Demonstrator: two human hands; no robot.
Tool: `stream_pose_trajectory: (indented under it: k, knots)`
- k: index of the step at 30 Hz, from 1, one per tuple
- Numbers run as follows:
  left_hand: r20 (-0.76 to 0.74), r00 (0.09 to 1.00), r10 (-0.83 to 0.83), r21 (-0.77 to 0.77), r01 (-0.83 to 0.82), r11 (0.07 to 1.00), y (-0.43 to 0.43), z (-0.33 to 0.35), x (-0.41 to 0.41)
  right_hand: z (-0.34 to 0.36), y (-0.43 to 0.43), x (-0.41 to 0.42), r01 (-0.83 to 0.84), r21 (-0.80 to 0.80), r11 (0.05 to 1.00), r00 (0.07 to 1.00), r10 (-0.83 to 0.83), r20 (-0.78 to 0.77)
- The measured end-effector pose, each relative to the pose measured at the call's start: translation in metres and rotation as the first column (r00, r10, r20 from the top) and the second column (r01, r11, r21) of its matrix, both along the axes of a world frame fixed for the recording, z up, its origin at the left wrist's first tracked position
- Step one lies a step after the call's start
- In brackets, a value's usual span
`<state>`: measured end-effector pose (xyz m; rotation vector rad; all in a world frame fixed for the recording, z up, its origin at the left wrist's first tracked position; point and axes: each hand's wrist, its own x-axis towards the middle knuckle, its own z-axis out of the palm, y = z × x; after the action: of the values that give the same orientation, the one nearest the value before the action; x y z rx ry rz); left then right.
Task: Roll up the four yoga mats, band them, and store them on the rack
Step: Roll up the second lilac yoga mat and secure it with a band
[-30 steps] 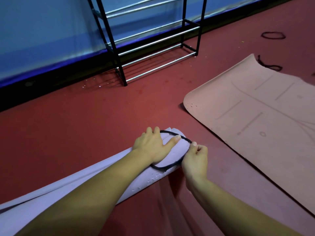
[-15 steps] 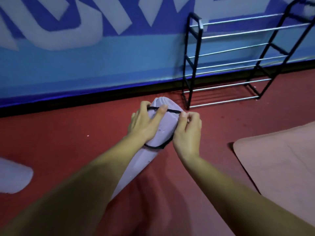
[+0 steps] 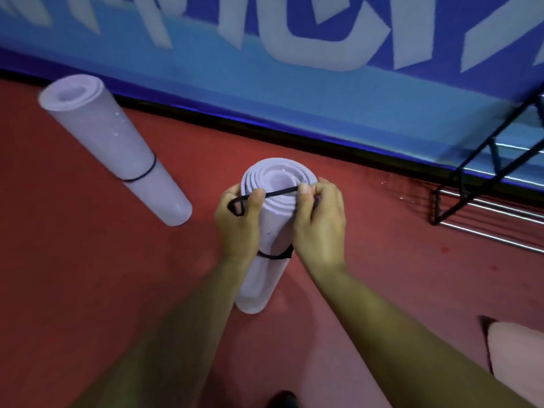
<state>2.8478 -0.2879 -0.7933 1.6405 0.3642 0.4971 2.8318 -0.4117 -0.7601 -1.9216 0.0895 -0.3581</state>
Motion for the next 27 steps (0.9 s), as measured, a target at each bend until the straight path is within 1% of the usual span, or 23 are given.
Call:
stream_pose_trajectory:
  k: [3,5,7,10,12,14,17,19,22,27]
  knots:
    - [-0.038,0.995,0.094,-0.012,-0.095,0.995,0.039,0.008,-0.003,0.006,0.027,0.007,-0.055,-0.081,0.995,0.998,0.055,0.003]
    - [-0.092,0.99,0.108,-0.011,-0.109,0.994,0.063,0.016,-0.001,0.009,0.039,0.014,-0.064,-0.142,0.988,0.998,0.063,-0.013]
    - [-0.146,0.982,0.119,0.067,-0.11,0.992,0.083,0.024,0.0,0.012,0.046,0.021,-0.072,-0.207,0.976,0.996,0.06,-0.063]
    - [-0.32,0.934,0.16,0.19,-0.102,0.976,0.106,0.041,0.004,0.016,0.052,0.029,-0.136,-0.267,0.954,0.981,0.092,-0.169]
    - [-0.444,0.883,0.149,0.23,-0.048,0.972,0.117,0.05,0.008,0.02,0.054,0.034,-0.197,-0.303,0.932,0.966,0.131,-0.225]
    - [-0.512,0.845,0.157,0.257,-0.023,0.966,0.122,0.055,0.009,0.021,0.058,0.036,-0.242,-0.321,0.916,0.952,0.16,-0.262]
    - [-0.538,0.814,0.22,0.276,-0.077,0.958,0.123,0.056,0.003,0.021,0.062,0.037,-0.245,-0.344,0.906,0.947,0.147,-0.286]
    - [-0.505,0.828,0.245,0.311,-0.09,0.946,0.123,0.054,-0.001,0.021,0.063,0.038,-0.23,-0.352,0.907,0.951,0.132,-0.281]
    - [-0.454,0.864,0.219,0.333,-0.064,0.941,0.122,0.052,-0.004,0.021,0.06,0.039,-0.219,-0.356,0.908,0.947,0.111,-0.301]
    - [-0.482,0.863,0.154,0.243,-0.037,0.969,0.113,0.05,0.0,0.015,0.055,0.048,-0.183,-0.325,0.928,0.921,0.046,-0.387]
